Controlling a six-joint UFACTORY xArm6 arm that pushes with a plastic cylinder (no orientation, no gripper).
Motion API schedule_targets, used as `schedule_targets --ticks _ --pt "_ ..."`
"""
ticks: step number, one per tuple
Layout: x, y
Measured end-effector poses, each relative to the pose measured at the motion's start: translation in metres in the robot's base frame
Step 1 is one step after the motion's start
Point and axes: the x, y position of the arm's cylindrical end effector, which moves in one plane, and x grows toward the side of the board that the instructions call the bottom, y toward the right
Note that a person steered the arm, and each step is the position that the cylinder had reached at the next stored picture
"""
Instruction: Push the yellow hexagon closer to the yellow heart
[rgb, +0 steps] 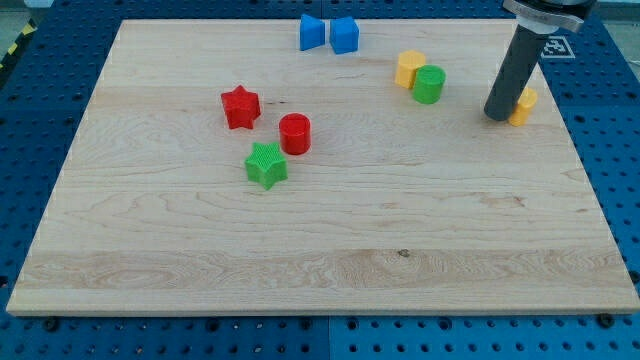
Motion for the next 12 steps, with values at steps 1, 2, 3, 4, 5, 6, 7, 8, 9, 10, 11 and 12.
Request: schedule_targets --ticks 1,2,3,4,5,6,7,8,9,10,11,12 --pt "0.002 -0.045" --pt "-0.003 -0.099" --pt "-0.030 -0.129" --pt "-0.059 -0.129" --pt "-0.062 -0.130" --pt "-0.072 -0.144" --pt "-0.074 -0.148" --pt "-0.078 -0.146" --pt "-0.079 -0.134" --pt "-0.083 -0.115" --pt "-0.087 -0.092" --pt "-0.091 -0.074"
